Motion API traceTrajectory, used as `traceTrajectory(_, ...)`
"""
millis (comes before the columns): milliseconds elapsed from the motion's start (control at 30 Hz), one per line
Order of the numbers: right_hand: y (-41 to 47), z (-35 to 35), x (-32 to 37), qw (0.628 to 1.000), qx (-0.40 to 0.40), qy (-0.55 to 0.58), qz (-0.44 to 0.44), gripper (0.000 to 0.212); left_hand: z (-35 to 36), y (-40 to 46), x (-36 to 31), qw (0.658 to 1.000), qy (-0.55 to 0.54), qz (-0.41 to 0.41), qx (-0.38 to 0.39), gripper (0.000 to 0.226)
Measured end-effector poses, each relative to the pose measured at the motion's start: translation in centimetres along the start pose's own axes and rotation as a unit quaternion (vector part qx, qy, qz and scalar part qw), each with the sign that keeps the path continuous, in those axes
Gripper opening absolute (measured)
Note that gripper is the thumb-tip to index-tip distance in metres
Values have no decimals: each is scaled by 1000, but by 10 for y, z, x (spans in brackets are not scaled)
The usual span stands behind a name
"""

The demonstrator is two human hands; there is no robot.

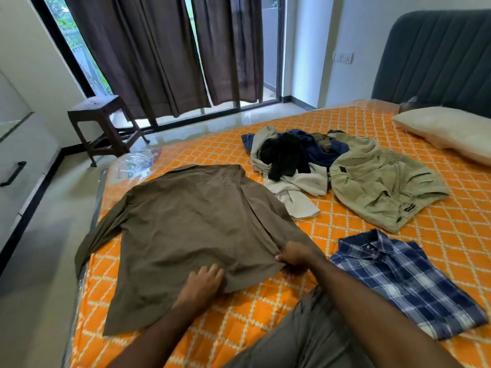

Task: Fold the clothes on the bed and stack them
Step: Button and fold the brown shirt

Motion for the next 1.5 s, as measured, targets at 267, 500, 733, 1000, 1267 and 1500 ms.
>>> traceTrajectory(267,-22,20,29,990,-132,-38,-18,59,-50,-13,46,958,-194,-202,-57,25)
traceTrajectory(500,-54,35,82,881,-190,-88,-425,16,-88,6,82,950,-179,-194,-170,24)
traceTrajectory(733,-47,80,91,848,-130,-272,-435,40,-57,-21,78,985,-52,-33,-164,19)
traceTrajectory(1000,-43,119,145,801,-255,-285,-460,13,-48,-36,73,957,-210,-148,-134,26)
traceTrajectory(1267,-46,121,153,823,-233,-244,-456,13,-47,-38,63,961,-207,-131,-129,20)
traceTrajectory(1500,-58,89,115,873,-251,-131,-398,39,-17,-53,55,979,-151,-128,-58,52)
Point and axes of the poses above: each hand's wrist, its own y-axis towards the middle knuckle, its own z-axis out of the palm, x = y × z, the point moved 1 cm from there along y, towards the middle knuckle, and after that the axes turned 7 degrees about -x, right-handed, at the moved point
